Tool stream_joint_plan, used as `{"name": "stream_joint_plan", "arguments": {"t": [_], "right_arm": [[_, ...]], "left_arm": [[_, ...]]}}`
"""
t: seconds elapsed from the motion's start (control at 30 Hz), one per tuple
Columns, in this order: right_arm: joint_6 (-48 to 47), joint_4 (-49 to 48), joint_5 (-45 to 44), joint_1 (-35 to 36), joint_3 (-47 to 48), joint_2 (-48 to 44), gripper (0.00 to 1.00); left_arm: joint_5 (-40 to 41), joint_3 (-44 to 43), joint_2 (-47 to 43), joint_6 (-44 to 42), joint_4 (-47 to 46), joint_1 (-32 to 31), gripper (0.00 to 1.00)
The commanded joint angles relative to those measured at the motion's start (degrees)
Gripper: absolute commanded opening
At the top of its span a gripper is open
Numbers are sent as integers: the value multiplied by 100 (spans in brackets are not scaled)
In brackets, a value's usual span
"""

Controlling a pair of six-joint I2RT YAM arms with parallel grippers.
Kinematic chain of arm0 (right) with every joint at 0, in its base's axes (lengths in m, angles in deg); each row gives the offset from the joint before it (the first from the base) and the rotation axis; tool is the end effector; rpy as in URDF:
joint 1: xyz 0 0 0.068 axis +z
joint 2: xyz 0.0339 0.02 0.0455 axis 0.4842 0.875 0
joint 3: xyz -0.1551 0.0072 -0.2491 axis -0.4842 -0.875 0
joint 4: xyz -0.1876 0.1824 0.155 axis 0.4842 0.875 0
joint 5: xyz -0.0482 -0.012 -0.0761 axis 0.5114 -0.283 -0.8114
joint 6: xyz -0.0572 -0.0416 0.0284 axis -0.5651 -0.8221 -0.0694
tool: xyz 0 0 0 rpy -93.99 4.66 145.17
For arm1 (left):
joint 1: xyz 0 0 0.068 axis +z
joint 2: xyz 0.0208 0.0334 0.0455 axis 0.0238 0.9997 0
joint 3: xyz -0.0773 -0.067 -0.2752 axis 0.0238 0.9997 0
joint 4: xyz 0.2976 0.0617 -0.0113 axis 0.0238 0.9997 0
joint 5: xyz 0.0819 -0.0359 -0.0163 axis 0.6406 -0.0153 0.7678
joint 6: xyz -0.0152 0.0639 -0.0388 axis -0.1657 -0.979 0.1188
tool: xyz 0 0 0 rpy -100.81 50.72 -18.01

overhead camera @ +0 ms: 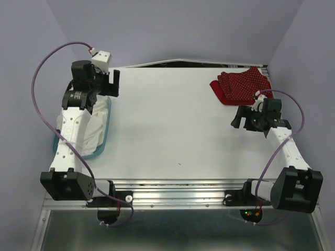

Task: Fold and stack the skirts
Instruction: Grab the skirt from the pile

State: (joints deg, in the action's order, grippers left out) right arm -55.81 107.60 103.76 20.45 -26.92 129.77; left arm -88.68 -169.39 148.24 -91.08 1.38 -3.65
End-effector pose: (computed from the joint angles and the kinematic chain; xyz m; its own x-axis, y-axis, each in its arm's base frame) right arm 0.2998 -0.0219 0.2367 -0.7450 0.1657 -0.6461 -0.0491 0.9524 0.3009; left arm 0.3468 -0.0411 0.4363 -0.2798 0.2465 -0.9279 0.3090 0.9382 0.1560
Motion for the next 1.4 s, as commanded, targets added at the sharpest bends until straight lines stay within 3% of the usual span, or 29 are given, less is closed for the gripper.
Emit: {"name": "stream_joint_plan", "arguments": {"t": [0.0, 0.3, 0.73, 0.87, 1.1, 1.37], "right_arm": [[145, -373, -696, 43, 387, -226, 100], [-259, 22, 174, 43, 519, 301, 100], [-267, 339, 614, 43, 827, 661, 100], [-259, 392, 640, 43, 862, 749, 100], [-267, 392, 711, 43, 853, 837, 100], [-417, 445, 755, 43, 967, 969, 100]], "left_arm": [[108, -784, 545, -137, 717, 799, 99], [365, -999, 1443, -963, 965, 2407, 98], [769, 716, 1866, -1333, 473, 2620, 90], [778, 979, 1691, -1333, 490, 2734, 88], [874, 1568, 497, -1789, 647, 2813, 89], [1253, 2052, 389, -2088, 833, 3181, 91]]}}
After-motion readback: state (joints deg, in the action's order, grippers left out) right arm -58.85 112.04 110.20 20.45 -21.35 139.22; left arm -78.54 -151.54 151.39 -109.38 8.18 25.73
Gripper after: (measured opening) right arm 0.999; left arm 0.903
